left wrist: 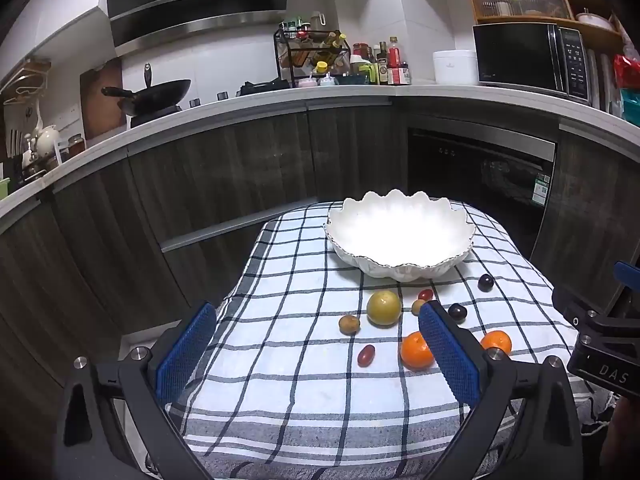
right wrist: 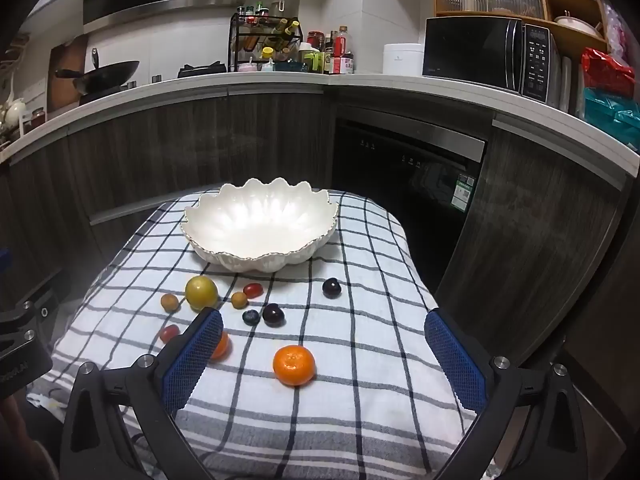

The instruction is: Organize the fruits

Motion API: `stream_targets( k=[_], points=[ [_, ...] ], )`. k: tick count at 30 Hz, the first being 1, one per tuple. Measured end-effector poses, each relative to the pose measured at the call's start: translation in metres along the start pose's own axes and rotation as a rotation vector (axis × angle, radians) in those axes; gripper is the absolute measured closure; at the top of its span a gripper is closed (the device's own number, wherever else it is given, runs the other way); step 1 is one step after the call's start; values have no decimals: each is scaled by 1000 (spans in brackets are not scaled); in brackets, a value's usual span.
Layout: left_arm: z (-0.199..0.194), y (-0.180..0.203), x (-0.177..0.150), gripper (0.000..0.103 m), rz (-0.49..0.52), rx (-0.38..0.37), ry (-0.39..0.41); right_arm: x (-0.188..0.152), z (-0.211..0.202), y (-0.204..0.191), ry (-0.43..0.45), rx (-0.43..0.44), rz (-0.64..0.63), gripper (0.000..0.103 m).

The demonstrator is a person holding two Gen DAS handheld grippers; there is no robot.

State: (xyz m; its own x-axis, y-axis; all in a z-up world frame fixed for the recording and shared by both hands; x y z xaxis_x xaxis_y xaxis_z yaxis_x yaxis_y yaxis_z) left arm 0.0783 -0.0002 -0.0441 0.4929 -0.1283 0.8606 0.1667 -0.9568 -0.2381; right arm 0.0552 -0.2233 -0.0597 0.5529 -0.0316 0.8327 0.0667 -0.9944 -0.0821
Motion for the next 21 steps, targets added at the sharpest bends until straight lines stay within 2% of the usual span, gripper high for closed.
stream_targets(
  k=[4, 21],
  points=[
    [-3, 3, -2, 0, -1, 6, 20, 0, 0, 0, 4, 4, 1, 0],
    [-7, 0, 3, 0, -13, -18, 12, 5, -4, -5, 21, 16, -12, 0]
  ],
)
Point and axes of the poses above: each gripper's, at about its wrist camera, not at the fingertips, and z roughly the way its jaws point, y to its right, x to its top, the point moved 9 cm from there along z, roughly the way its jaws point, and after that the axes turned 15 degrees about x, right-handed, at the moved point
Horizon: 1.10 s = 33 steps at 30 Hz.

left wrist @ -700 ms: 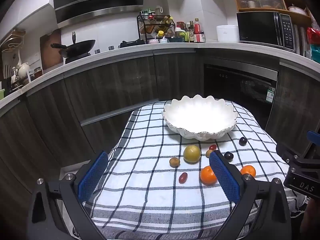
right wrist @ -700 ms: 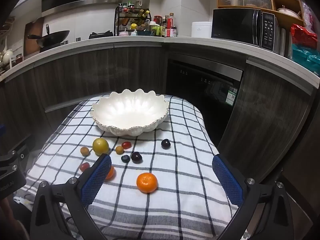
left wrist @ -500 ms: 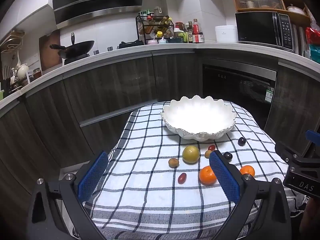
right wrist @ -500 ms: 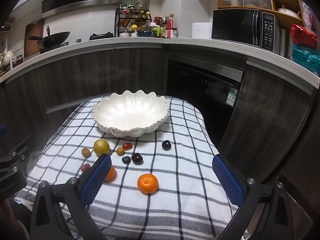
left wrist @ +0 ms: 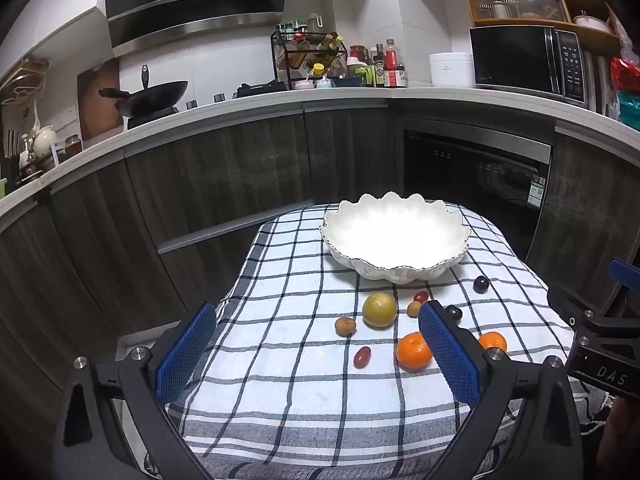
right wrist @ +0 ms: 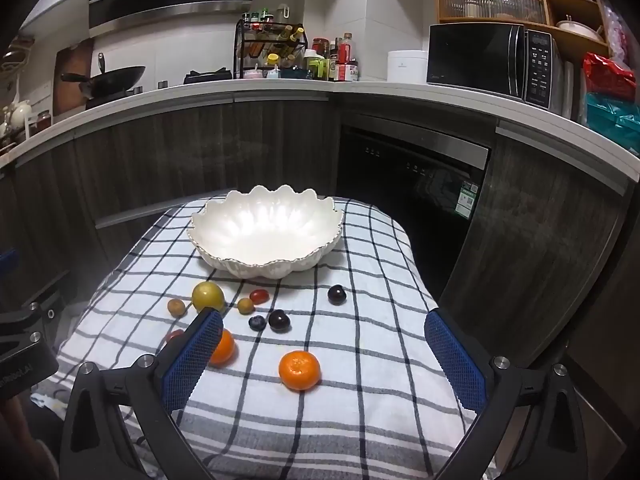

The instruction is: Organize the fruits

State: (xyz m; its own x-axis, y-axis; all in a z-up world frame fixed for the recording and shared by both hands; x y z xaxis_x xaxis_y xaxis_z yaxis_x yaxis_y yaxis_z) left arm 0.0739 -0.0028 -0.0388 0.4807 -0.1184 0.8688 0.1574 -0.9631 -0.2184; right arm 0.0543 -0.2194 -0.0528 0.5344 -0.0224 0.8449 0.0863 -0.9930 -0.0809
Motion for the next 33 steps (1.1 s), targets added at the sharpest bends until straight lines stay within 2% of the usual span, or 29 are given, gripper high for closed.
stream_targets(
  k=[33],
  points=[
    [2, 5, -3, 0, -2, -12, -6, -1, 0, 1, 0, 2, 6, 0]
  ],
)
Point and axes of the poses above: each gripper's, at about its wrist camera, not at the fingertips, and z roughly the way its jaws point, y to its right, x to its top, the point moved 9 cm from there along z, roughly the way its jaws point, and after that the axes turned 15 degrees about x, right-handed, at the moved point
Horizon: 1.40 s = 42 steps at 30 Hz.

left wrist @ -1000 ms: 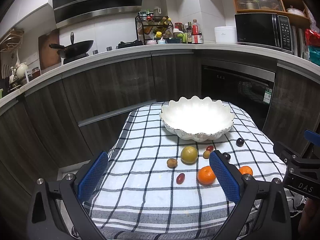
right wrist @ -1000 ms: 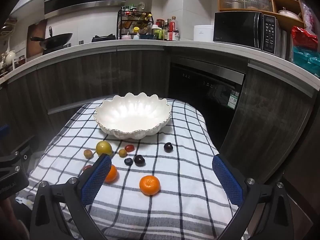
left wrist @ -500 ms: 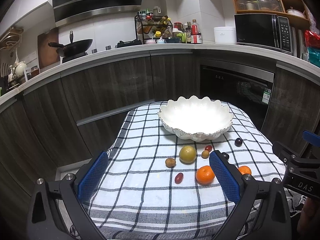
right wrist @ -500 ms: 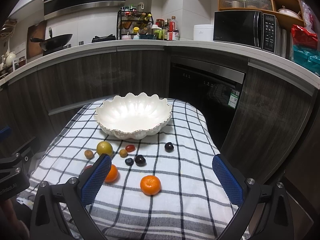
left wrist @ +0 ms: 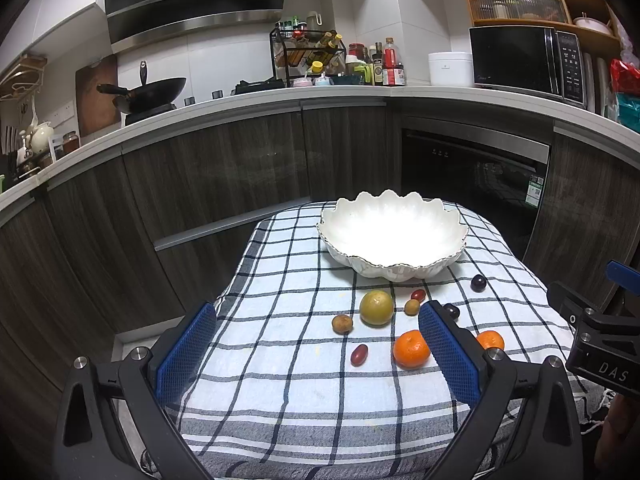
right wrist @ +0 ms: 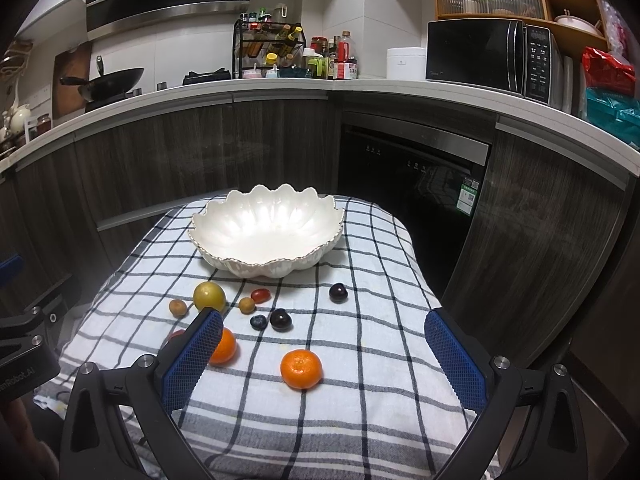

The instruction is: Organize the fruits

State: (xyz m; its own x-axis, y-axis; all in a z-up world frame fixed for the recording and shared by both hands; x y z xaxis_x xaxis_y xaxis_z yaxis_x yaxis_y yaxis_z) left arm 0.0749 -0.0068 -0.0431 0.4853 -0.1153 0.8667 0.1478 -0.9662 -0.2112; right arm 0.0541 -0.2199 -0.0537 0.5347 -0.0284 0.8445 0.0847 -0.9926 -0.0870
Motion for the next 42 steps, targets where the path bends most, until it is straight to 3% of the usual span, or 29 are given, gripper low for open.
stream_targets(
  k=[42],
  points=[
    [2, -2, -2, 0, 5, -1, -3, -1, 0, -1, -4, 5, 6, 0]
  ],
)
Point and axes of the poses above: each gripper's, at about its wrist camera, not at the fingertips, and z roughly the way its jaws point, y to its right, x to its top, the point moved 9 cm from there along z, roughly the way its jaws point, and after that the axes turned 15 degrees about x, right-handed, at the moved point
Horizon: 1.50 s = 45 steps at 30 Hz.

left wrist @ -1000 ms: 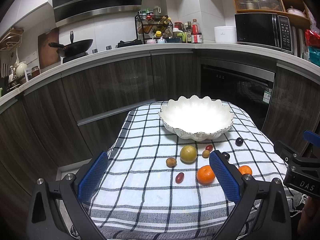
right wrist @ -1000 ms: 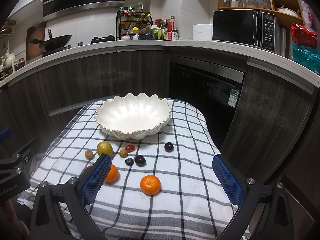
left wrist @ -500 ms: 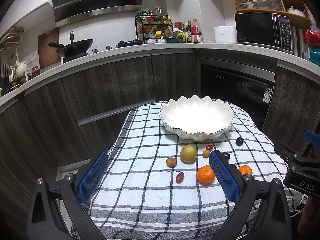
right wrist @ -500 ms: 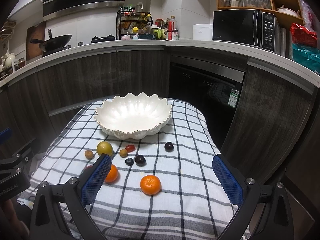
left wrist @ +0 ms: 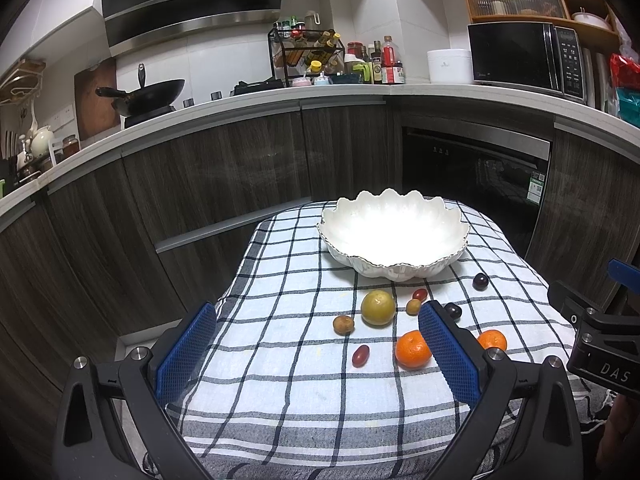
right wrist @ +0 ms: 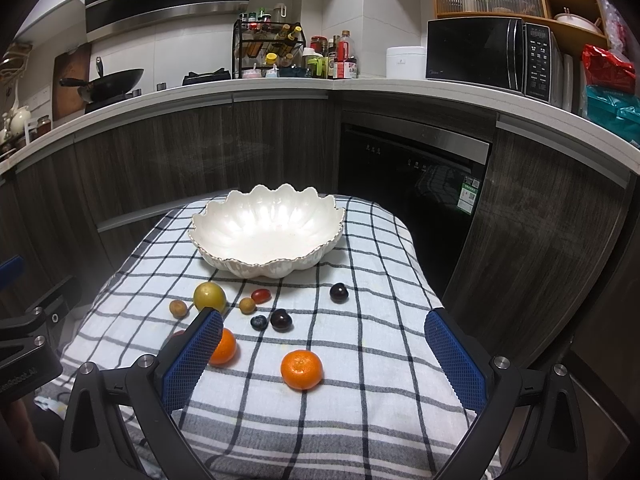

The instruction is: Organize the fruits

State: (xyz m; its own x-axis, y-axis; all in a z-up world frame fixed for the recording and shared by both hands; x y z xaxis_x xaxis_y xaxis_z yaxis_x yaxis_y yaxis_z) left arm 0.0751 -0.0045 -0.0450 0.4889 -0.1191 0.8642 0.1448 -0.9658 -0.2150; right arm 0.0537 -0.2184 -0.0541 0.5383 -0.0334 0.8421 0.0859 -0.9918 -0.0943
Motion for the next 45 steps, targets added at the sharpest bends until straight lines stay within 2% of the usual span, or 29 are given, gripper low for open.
stream_targets(
  k=[12, 20, 27, 45],
  points=[
    [13, 8, -1, 1, 46, -9, -21, -3, 15, 2, -32, 5, 12, 0],
    [25, 24, 0, 6, 85, -29, -46, -8, 27, 6, -70, 7, 22, 1],
    [37, 40, -4, 9, 115, -52, -73, -12, 41, 7, -115, 17, 23, 10],
    [75, 85, -27, 19, 191, -156, -197, -37, 82, 15, -259, 27, 55, 18]
  ],
)
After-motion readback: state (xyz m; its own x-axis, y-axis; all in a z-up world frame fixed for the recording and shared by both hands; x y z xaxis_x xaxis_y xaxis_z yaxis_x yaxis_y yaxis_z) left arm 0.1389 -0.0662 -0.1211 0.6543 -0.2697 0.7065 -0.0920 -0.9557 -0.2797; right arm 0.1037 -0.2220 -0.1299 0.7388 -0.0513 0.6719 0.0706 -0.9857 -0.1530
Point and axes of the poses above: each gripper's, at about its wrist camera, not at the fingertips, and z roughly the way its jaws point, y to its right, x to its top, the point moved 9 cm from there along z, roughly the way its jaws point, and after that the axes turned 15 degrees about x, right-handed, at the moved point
